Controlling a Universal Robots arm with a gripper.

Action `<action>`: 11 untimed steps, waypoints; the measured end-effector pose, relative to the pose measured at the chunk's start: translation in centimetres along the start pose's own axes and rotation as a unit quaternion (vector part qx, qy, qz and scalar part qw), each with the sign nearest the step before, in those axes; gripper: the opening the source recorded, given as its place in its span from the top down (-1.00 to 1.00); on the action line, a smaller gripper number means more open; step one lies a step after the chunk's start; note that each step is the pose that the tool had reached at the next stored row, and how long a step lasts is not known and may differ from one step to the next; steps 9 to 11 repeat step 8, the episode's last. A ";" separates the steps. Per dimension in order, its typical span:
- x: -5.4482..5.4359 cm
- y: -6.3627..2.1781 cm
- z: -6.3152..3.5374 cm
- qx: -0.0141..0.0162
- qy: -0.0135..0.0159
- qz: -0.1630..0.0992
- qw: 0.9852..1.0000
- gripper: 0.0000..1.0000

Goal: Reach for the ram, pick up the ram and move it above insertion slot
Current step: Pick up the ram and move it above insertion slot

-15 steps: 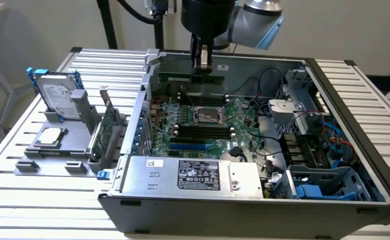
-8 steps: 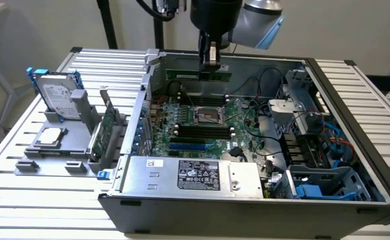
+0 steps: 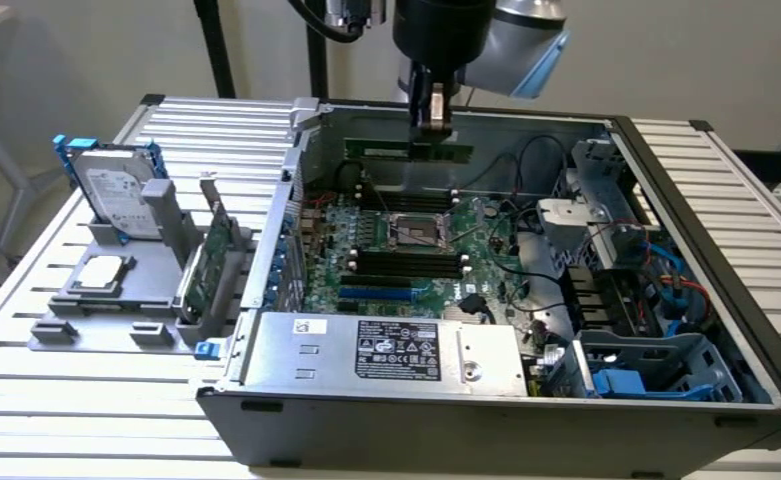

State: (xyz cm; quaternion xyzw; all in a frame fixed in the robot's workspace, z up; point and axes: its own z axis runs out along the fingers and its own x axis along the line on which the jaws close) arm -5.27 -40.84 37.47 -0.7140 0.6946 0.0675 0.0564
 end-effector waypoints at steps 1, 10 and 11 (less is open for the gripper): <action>0.0 -0.02 0.03 0.001 0.000 0.003 1.000 0.73; 0.0 -0.03 0.03 0.002 0.000 0.008 1.000 0.73; 0.0 -0.03 0.03 0.002 0.000 0.008 1.000 0.73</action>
